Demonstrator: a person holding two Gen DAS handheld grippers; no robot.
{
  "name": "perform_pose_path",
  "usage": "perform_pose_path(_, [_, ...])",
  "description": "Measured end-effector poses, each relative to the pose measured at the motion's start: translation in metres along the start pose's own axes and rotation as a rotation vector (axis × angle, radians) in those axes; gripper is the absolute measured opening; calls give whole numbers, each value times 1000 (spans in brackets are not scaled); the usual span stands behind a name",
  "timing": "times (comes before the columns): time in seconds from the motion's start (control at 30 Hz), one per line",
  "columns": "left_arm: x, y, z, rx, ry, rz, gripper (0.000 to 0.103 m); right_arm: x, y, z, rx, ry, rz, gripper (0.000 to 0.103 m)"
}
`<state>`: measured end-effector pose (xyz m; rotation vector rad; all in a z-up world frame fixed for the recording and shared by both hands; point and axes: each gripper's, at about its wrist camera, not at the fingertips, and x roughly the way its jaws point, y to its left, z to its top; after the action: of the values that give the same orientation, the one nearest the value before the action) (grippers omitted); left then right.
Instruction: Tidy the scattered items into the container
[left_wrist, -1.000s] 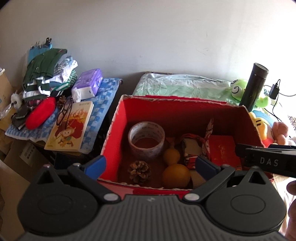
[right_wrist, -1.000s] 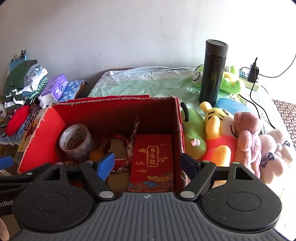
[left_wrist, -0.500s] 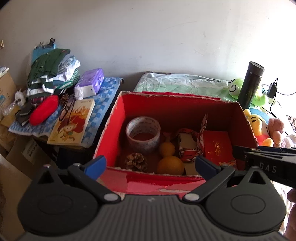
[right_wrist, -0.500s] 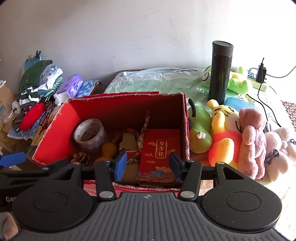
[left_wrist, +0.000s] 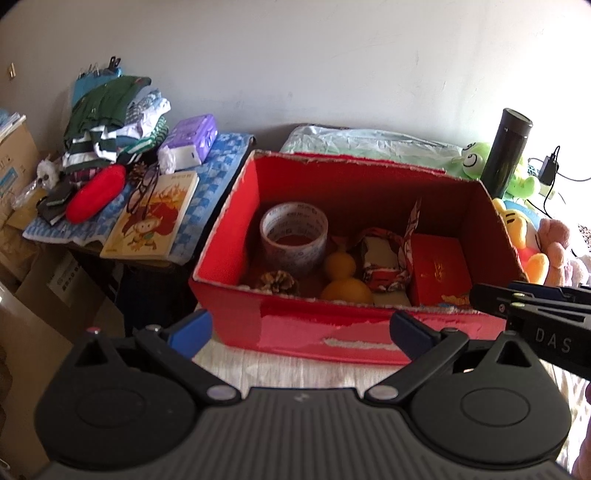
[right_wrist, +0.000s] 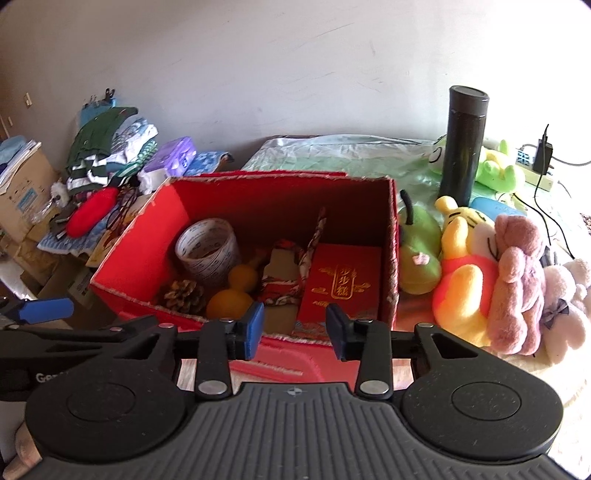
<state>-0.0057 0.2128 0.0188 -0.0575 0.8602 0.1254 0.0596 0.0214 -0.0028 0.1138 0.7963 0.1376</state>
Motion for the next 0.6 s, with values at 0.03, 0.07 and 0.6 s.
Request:
perform_pose_path(0.03, [0,0,-2,0,5,2,102,0,0,-2,-2,2,7,39])
perform_pose_path(0.07, [0,0,-3,0,9,5,102,-1,1,-3,-2,3,15,38])
perform_pose_path(0.6, [29,-10,-40,75,153,2,102,4,-10,-55,72,74,72,37])
